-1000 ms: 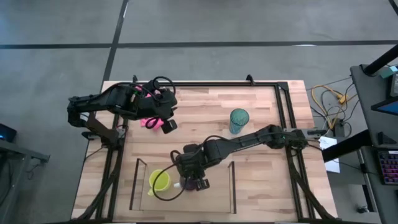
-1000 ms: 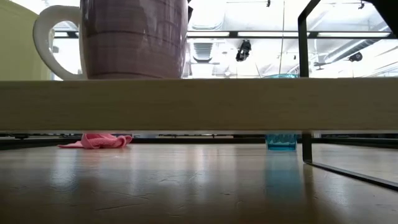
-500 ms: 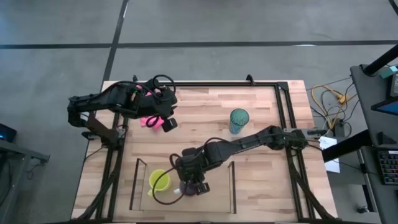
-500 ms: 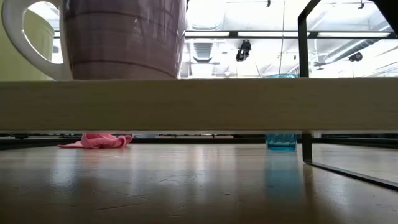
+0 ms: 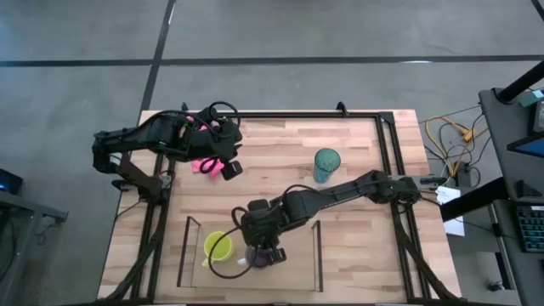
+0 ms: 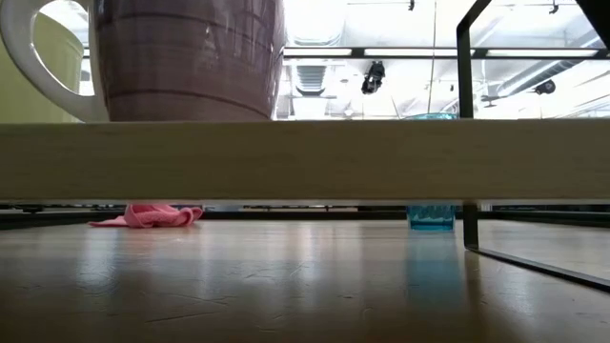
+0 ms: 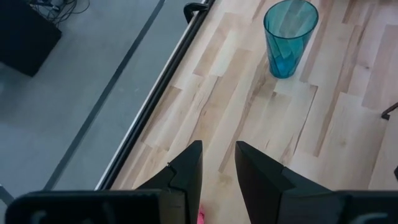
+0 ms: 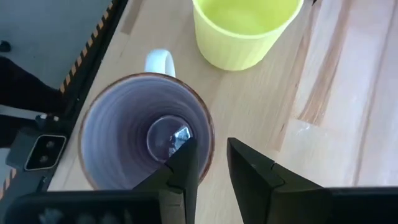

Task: Stack small to large cups/mugs on shelf
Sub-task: Put the blue cup on the shelf

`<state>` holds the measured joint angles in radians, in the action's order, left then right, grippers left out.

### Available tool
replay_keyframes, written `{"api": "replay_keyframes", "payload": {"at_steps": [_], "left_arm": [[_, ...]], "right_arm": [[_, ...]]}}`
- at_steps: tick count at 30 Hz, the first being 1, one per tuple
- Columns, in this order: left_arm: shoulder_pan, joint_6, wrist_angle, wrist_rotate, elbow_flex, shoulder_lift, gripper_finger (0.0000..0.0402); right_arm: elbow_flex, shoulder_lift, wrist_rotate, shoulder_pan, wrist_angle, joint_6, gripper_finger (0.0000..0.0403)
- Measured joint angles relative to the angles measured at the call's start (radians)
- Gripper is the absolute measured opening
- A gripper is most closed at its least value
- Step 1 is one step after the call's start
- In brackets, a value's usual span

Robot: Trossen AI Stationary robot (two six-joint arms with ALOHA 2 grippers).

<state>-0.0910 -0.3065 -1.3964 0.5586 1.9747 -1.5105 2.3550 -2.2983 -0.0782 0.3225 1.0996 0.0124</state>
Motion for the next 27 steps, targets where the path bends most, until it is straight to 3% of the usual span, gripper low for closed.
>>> {"api": "replay_keyframes", "payload": {"at_steps": [10,20,27], "left_arm": [[0.000,-0.001,0.000,0.000,0.000,0.000,0.0082],[0.000,-0.002,0.006,-0.004,0.001,0.000,0.0082],[0.000,-0.003,0.026,-0.021,0.002,0.000,0.0082]], "right_arm": [[0.001,0.105,0.057,-0.005,0.059,-0.009,0.0079],[0.001,0.236,0.194,-0.047,0.470,-0.153,0.0079],[-0.013,0.323,0.211,-0.093,0.469,-0.226,0.0079]]}}
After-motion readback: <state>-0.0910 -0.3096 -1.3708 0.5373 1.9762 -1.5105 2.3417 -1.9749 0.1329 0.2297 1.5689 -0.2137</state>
